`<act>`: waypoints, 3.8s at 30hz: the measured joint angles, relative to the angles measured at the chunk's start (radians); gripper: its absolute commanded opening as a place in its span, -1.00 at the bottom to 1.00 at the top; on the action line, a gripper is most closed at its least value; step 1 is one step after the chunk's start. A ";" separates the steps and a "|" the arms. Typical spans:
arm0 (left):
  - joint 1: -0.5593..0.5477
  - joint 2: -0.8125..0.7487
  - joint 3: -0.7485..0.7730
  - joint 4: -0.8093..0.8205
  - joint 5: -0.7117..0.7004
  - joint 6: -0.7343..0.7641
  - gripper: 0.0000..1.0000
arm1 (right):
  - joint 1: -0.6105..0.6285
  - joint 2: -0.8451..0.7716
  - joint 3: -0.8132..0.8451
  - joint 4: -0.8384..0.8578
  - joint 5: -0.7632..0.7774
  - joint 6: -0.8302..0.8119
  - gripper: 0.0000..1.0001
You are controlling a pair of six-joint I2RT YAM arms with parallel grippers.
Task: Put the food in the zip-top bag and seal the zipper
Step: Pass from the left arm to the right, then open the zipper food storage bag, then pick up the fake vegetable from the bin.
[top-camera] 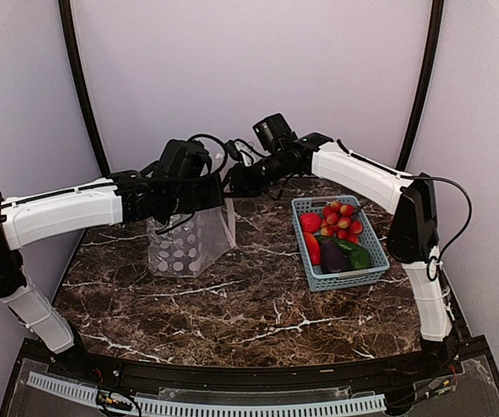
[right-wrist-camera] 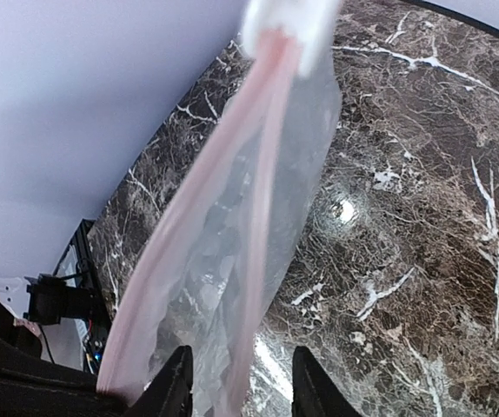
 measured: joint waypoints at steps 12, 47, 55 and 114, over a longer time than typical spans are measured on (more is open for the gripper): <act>0.000 0.002 0.000 -0.003 -0.023 -0.002 -0.06 | 0.008 -0.005 -0.041 0.002 -0.006 0.005 -1.00; -0.012 0.083 0.022 -0.036 -0.053 -0.015 -0.71 | 0.087 -0.070 -0.027 -0.055 0.344 -0.002 -1.00; -0.012 0.078 0.005 -0.025 -0.115 0.007 -0.99 | 0.087 -0.107 -0.042 -0.053 0.400 -0.007 -1.00; -0.012 0.014 -0.055 0.002 0.154 0.294 -0.99 | -0.403 -0.497 -0.928 -0.222 0.002 -0.653 0.50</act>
